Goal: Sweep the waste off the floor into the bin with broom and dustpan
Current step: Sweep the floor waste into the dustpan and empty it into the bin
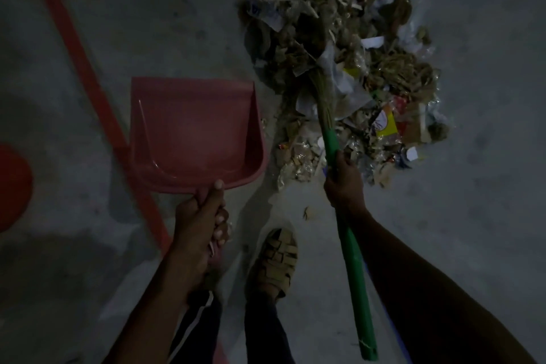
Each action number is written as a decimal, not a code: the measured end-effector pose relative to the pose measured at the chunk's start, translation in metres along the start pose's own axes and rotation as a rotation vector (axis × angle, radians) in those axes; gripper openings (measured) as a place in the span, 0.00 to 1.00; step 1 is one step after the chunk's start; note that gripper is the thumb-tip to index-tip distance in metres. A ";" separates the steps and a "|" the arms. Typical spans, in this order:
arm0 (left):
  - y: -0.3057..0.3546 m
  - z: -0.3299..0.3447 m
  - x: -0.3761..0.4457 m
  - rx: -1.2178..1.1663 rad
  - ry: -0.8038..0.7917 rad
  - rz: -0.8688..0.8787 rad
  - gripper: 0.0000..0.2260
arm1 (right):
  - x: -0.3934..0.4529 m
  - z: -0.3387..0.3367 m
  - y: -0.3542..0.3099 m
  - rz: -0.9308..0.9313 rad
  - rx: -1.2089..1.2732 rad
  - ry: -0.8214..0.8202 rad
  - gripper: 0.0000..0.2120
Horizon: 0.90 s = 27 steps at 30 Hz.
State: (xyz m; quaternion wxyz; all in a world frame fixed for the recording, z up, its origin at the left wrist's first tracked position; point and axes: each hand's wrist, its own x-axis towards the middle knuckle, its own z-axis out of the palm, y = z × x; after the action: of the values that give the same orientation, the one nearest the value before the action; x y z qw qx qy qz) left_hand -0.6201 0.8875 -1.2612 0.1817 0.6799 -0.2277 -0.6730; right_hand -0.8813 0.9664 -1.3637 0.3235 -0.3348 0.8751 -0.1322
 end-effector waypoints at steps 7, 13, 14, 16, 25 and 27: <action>-0.022 -0.009 -0.009 0.023 0.068 -0.021 0.19 | -0.060 -0.009 0.051 -0.175 -0.121 0.027 0.27; -0.038 -0.020 -0.022 -0.007 0.053 -0.022 0.19 | -0.102 0.002 0.077 -0.289 -0.130 -0.005 0.27; -0.040 -0.019 -0.024 0.001 0.056 -0.022 0.18 | -0.108 0.005 0.080 -0.277 -0.127 -0.020 0.27; -0.042 -0.018 -0.029 0.015 0.069 -0.018 0.17 | -0.121 0.010 0.086 -0.258 -0.123 -0.033 0.28; -0.066 -0.037 -0.039 0.052 -0.015 0.044 0.17 | -0.169 0.039 0.075 -0.209 -0.073 0.044 0.23; -0.070 -0.050 -0.046 0.062 -0.016 0.058 0.17 | -0.182 0.048 0.068 -0.214 -0.078 0.057 0.24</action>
State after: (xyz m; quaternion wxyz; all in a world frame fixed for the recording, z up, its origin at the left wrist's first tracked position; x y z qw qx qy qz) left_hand -0.5652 0.9685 -1.2599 0.1782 0.6730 -0.2693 -0.6654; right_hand -0.7811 1.1384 -1.3437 0.2693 -0.4345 0.8478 -0.1415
